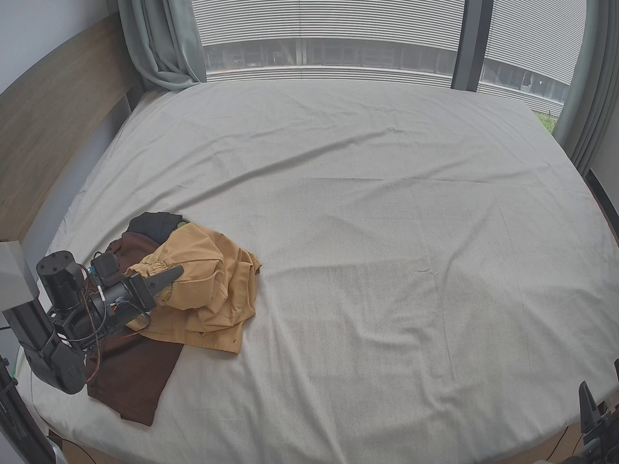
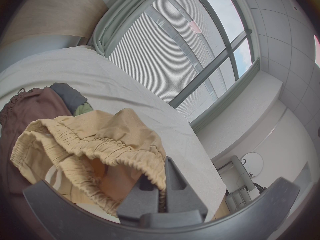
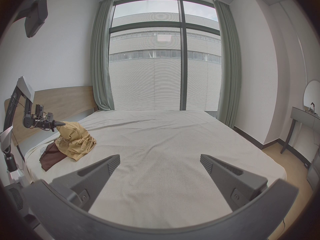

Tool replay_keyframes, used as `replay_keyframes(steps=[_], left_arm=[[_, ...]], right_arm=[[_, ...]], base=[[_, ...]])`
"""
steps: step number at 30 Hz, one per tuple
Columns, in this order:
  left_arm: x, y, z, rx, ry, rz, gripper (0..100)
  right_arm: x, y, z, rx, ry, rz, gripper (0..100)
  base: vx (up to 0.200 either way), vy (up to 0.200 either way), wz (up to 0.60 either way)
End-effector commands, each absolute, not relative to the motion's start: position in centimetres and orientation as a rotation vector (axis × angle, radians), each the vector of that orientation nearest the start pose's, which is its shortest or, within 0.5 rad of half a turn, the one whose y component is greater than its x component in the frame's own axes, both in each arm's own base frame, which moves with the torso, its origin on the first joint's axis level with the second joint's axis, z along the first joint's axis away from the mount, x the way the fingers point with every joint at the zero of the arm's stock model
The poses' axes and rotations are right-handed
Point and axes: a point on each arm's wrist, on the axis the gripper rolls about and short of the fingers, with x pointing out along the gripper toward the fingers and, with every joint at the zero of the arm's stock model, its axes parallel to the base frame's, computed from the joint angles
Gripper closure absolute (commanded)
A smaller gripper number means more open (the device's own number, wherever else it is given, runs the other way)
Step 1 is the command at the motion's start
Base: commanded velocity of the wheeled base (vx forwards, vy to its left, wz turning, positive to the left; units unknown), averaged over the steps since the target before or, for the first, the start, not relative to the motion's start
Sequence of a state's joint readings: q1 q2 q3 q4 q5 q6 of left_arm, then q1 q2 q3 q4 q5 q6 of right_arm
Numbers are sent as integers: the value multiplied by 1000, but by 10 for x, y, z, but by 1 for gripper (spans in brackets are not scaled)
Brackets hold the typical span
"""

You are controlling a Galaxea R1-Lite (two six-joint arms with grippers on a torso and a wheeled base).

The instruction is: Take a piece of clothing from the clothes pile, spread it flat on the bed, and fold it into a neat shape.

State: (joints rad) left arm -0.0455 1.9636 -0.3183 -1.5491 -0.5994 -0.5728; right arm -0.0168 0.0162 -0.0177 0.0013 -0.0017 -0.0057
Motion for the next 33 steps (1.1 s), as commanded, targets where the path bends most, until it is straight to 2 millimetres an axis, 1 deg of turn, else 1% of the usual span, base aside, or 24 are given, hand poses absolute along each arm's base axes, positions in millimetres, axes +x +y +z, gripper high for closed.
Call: replay_keyframes(steps=[1, 3, 4, 12, 16, 20, 22, 24, 25, 29, 33], left_arm=[[270, -41, 101, -586, 256, -671, 100], [268, -48, 106, -611, 254, -695, 100], [266, -56, 115, -645, 243, -721, 100], [267, -83, 125, -715, 211, -711, 100], [267, -91, 127, -737, 213, -729, 100], [269, -101, 133, -785, 187, -702, 100], [268, -109, 137, -825, 174, -690, 100], [268, -121, 143, -874, 150, -678, 100], [268, -122, 143, -879, 147, -678, 100], [264, -142, 152, -925, 127, -704, 100], [259, -155, 160, -950, 115, -735, 100]], right_arm=[[-23, 0, 77, -8, 0, -18, 0], [-23, 0, 77, -8, 0, -18, 0], [-23, 0, 77, -8, 0, -18, 0], [-23, 0, 77, -6, -1, -17, 0], [-23, 0, 77, -8, -1, -17, 0], [-23, 0, 77, -8, -1, -17, 0], [-23, 0, 77, -8, -1, -17, 0], [-23, 0, 77, -8, -1, -17, 0], [-23, 0, 77, -8, -1, -17, 0], [-23, 0, 77, -8, -1, -17, 0], [-23, 0, 77, -8, -1, -17, 0]], base=[[0, 0, 0], [0, 0, 0], [0, 0, 0], [0, 0, 0], [0, 0, 0], [0, 0, 0], [0, 0, 0], [0, 0, 0], [0, 0, 0], [0, 0, 0], [0, 0, 0]])
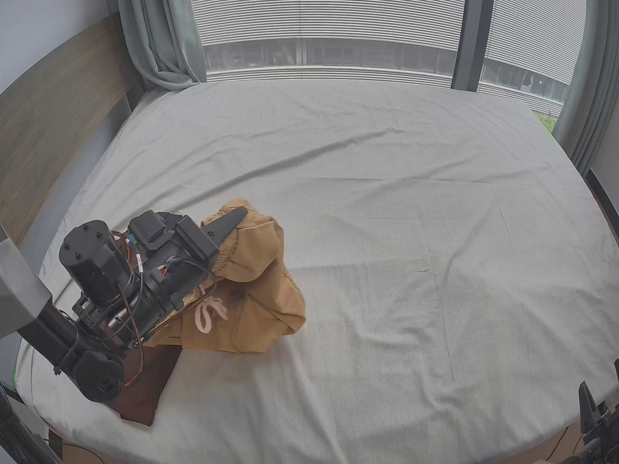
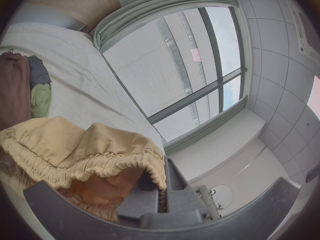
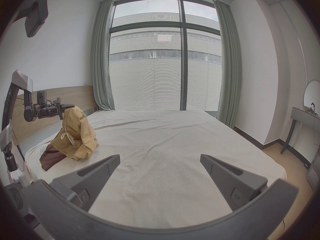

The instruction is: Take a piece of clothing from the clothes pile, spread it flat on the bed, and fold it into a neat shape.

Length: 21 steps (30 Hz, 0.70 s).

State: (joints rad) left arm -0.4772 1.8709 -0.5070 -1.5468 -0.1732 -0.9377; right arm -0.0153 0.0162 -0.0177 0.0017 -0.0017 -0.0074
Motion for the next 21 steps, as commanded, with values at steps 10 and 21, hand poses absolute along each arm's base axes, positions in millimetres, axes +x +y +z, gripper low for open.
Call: replay_keyframes(steps=[10, 21], left_arm=[[250, -184, 191, -1031, 112, -770, 100], [228, -219, 211, -1037, 175, -889, 100]], right_arm=[[-23, 0, 77, -8, -1, -15, 0], [-23, 0, 77, -8, -1, -15, 0]], base=[[0, 0, 0], [0, 0, 0]])
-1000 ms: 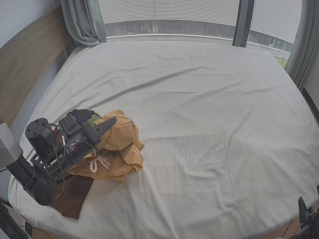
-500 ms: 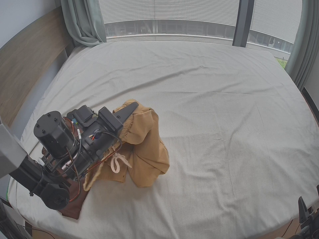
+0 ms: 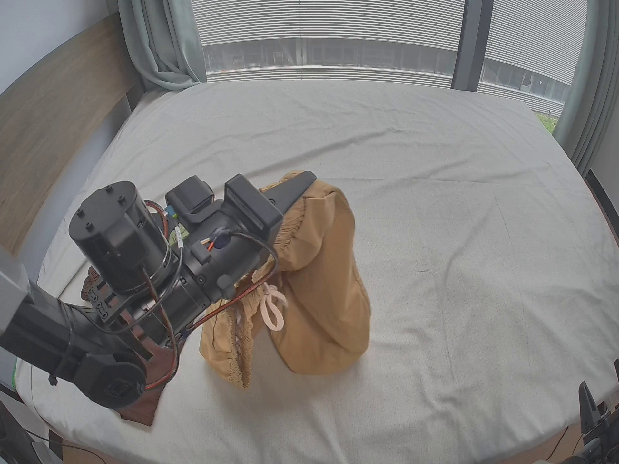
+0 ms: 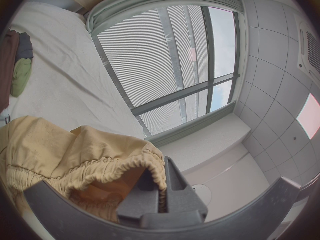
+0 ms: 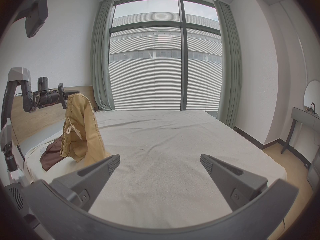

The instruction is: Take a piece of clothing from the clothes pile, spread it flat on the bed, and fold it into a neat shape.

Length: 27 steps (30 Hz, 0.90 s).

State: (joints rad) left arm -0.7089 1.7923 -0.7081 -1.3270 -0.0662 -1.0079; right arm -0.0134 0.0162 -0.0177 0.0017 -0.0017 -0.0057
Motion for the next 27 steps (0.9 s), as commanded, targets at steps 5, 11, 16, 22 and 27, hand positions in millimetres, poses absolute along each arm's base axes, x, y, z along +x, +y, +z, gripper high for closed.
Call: replay_keyframes(steps=[5, 11, 16, 22, 27], left_arm=[[227, -231, 217, -1041, 173, -924, 100], [222, -253, 227, -1051, 173, -995, 100], [218, -268, 236, -1052, 189, -1042, 100], [215, -291, 235, -1042, 238, -1075, 100], [213, -307, 234, -1044, 250, -1102, 100]], right_arm=[[-23, 0, 77, -6, -1, -15, 0], [-23, 0, 77, -8, -1, -15, 0], [-23, 0, 77, -8, -1, -15, 0], [-23, 0, 77, -6, -1, -15, 0], [-23, 0, 77, -6, -1, -15, 0]], base=[[0, 0, 0], [0, 0, 0], [0, 0, 0], [0, 0, 0], [0, 0, 0]])
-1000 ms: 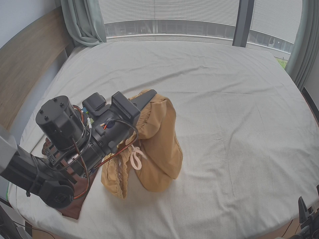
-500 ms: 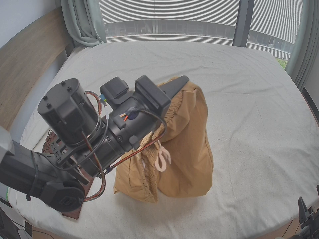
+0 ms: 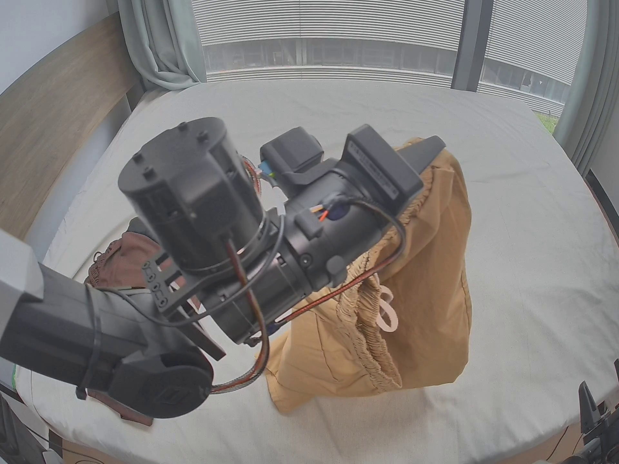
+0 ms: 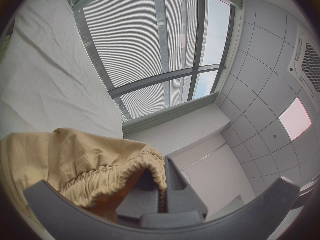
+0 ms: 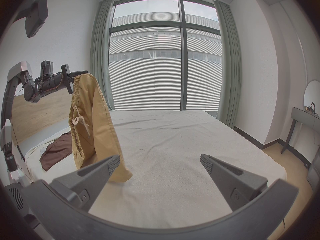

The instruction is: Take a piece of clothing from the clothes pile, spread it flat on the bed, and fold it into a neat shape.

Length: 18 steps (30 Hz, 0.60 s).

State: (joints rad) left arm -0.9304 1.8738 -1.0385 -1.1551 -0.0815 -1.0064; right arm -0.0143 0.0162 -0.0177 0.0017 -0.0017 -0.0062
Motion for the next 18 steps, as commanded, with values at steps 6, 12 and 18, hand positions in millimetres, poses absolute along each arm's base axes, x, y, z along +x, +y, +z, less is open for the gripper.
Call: replay_keyframes(steps=[6, 12, 18], left_arm=[[207, -323, 241, -1069, 248, -1151, 100], [193, -331, 259, -1152, 246, -1210, 100], [187, -325, 280, -1230, 226, -1242, 100]], right_arm=[[-23, 0, 77, -8, -1, -15, 0], [-23, 0, 77, -8, -1, -15, 0], [-23, 0, 77, -8, -1, -17, 0]], base=[[0, 0, 0], [0, 0, 0], [0, 0, 0]])
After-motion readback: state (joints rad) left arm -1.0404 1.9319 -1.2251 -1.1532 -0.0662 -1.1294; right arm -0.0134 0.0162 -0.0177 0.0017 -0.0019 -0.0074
